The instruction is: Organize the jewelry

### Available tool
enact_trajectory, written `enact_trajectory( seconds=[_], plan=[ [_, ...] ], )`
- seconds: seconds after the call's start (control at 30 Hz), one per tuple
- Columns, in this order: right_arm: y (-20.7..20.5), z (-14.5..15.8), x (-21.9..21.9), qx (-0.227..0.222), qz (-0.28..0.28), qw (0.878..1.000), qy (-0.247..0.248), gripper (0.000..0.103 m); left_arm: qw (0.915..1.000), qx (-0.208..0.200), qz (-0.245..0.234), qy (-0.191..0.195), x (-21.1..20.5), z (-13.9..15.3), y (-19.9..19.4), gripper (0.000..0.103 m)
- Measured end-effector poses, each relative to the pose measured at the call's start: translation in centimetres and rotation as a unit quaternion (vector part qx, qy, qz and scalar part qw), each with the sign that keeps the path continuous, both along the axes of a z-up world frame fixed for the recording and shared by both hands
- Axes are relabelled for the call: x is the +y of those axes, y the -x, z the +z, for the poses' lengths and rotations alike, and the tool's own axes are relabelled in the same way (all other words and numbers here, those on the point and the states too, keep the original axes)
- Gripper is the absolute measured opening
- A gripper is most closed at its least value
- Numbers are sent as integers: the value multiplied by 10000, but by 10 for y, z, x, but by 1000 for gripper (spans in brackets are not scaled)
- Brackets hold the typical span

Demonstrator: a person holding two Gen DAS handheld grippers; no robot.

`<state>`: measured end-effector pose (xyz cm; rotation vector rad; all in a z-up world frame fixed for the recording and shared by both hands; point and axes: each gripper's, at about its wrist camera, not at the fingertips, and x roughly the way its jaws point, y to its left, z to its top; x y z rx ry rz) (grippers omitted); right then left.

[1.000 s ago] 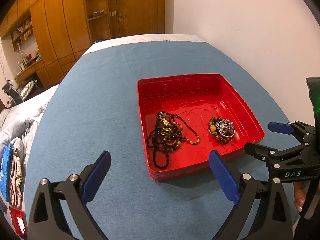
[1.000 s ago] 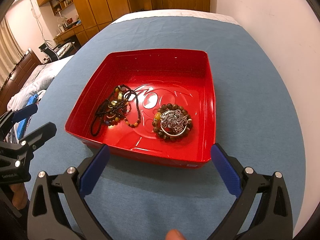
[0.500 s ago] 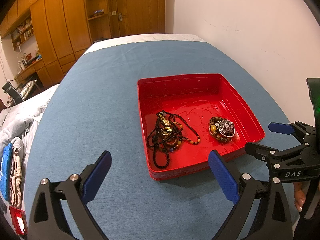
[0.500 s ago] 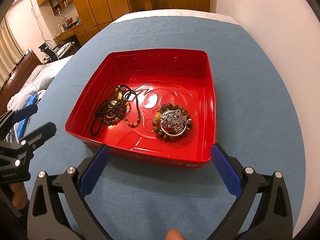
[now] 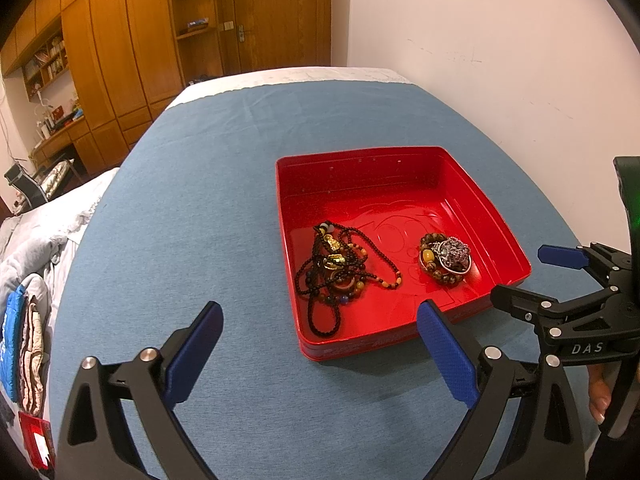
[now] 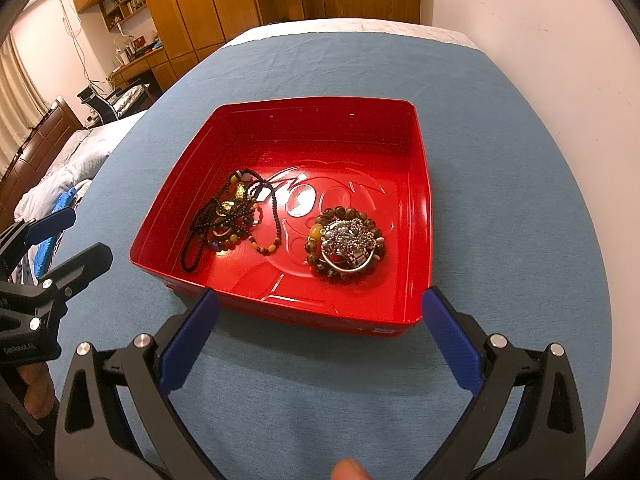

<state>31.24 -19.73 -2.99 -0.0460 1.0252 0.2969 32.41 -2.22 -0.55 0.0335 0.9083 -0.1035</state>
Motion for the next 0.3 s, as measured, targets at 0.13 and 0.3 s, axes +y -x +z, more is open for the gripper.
enact_trajectory(
  seconds=[0.13,0.3],
  plan=[
    [0,0,0,3,0,10000,-1,100,10000,-27,14,-86,-2,0,1,97],
    [0,0,0,1,3,10000,4,100,9999,-62,20,-81,-1,1,2,97]
  ],
)
